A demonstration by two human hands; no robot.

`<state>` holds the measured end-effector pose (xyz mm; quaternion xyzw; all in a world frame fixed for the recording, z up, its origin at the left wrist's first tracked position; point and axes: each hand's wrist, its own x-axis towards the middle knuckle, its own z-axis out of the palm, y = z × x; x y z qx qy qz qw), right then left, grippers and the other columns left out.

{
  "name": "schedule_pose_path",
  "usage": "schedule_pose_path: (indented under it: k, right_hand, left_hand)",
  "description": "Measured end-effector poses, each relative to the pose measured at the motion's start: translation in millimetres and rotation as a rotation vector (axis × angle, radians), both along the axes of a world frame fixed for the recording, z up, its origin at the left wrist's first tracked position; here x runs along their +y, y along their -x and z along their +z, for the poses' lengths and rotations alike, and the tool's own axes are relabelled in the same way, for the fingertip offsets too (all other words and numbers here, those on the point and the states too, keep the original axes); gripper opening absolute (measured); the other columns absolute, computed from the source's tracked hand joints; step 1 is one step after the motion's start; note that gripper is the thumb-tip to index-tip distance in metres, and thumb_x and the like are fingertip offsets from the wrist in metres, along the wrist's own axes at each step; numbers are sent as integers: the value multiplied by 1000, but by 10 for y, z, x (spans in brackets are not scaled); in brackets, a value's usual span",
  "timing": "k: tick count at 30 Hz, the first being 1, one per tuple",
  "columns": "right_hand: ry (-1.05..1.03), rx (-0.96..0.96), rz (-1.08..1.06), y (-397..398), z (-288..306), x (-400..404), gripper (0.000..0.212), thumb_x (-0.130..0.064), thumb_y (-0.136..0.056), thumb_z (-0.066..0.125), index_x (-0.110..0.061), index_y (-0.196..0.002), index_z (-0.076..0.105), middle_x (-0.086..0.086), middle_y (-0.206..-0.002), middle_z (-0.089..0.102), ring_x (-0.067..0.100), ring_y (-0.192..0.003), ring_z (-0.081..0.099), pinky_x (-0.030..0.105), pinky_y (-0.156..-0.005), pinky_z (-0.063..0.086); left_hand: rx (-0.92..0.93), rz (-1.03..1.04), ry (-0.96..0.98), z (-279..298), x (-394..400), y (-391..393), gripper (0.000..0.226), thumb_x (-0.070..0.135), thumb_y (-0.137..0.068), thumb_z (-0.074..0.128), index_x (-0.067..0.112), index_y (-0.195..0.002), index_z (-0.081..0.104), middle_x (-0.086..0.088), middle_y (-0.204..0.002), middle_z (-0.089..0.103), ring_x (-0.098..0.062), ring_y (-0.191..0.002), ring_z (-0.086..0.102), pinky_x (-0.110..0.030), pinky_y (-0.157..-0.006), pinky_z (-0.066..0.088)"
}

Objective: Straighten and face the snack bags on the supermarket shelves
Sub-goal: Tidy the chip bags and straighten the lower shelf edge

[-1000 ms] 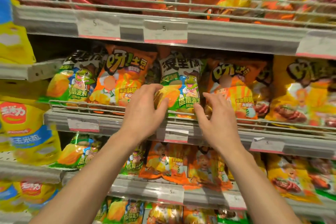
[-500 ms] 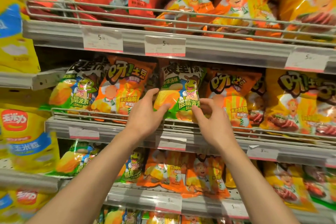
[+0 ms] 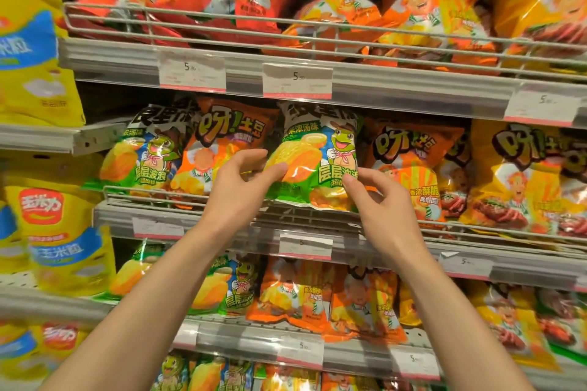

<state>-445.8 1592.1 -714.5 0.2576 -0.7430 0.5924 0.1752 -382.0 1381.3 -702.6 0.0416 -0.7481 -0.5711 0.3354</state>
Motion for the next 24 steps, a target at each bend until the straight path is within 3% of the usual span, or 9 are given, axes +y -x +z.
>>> schedule_pose_path:
  k: [4,9,11,15,18,21,24]
  right_hand:
    - [46,-24,29,-136,-57,-1,20,-38,-100,63,-28,-115,72,-12,-106,75,2,-98,70,28,-87,58]
    - [38,-37,149,-290,-161,68,18,-31,-98,67,-29,-115,70,-19,-109,75,-1,-100,71,22,-84,55]
    - [11,-53,198,-340,-181,60,19,-32,-96,69,-31,-115,69,-19,-111,75,1,-102,71,23,-84,56]
    - [-2,-151,325,-424,-222,-58,28,-39,-93,69,-28,-118,65,-15,-109,77,5,-101,73,28,-81,59]
    - [22,-215,397,-450,-207,-265,57,-58,-79,70,-24,-125,64,-16,-109,77,-2,-100,72,12,-73,54]
    - [53,-277,457,-464,-189,-590,51,-49,-87,70,-20,-129,64,-9,-112,78,2,-102,73,14,-76,56]
    - [51,-310,461,-484,-193,-903,58,-46,-91,71,-16,-139,57,-1,-123,74,8,-107,73,32,-94,58]
  left_hand:
    - [-104,-153,-86,24,-52,-72,75,71,-74,74,33,-137,58,9,-124,68,-7,-108,68,-36,-90,57]
    - [-165,-178,29,25,-172,-214,85,86,-63,69,45,-136,54,35,-111,50,20,-97,44,-15,-75,36]
    - [-195,-177,18,-16,-209,-274,79,83,-65,70,47,-132,50,28,-112,53,15,-101,50,-15,-78,39]
    - [-203,-168,-15,-79,-301,-416,44,72,-71,76,52,-105,57,14,-122,67,-4,-107,68,-31,-95,53]
    - [-181,-183,-51,-130,-397,-538,31,62,-68,74,63,-95,58,22,-102,74,1,-91,73,-22,-78,58]
    - [-171,-168,-86,-183,-540,-680,41,58,-69,77,58,-103,55,41,-82,68,19,-77,66,-4,-59,49]
    - [-157,-77,-106,-188,-694,-819,67,78,-53,81,63,-110,49,32,-107,59,20,-86,64,-7,-67,52]
